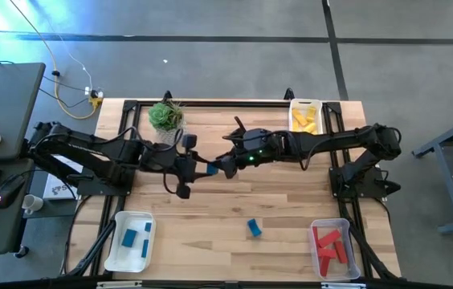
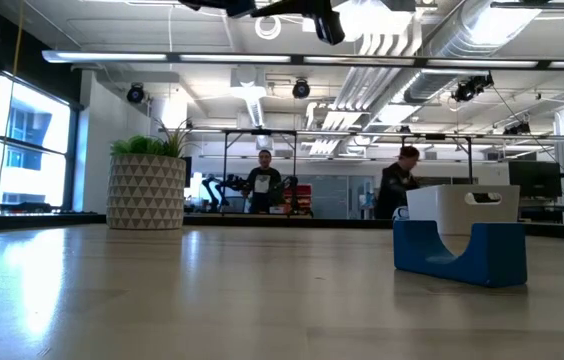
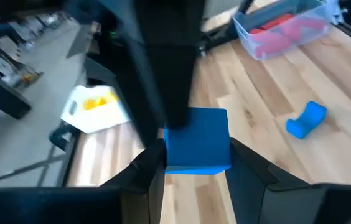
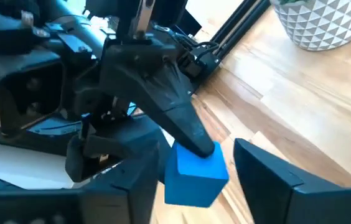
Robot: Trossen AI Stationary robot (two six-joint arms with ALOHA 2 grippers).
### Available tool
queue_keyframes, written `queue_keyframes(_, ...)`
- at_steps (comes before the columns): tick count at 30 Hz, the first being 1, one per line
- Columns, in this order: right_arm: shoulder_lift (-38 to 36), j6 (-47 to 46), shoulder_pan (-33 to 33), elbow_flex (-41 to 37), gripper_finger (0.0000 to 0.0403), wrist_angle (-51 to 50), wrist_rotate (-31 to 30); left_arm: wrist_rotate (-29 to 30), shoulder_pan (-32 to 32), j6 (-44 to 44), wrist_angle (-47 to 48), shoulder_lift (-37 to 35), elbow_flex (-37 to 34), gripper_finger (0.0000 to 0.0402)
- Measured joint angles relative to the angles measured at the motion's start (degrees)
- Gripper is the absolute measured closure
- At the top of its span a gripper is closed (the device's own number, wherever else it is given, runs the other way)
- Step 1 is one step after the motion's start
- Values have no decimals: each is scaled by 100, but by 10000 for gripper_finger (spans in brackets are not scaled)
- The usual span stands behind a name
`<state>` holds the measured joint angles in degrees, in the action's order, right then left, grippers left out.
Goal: Sort & place blocks by color
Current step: Put the blue block into the bottom white bin
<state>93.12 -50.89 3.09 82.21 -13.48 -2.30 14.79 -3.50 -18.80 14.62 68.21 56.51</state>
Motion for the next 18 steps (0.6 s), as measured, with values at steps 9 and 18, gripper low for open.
queue_keyframes(9,0,17,94,0,171,-93,-38,286,-342,579,1049,-70,-2,294)
queue_keyframes(18,-7,41,358,0,169,-375,-333,846,-1096,1552,1930,-369,-1,294)
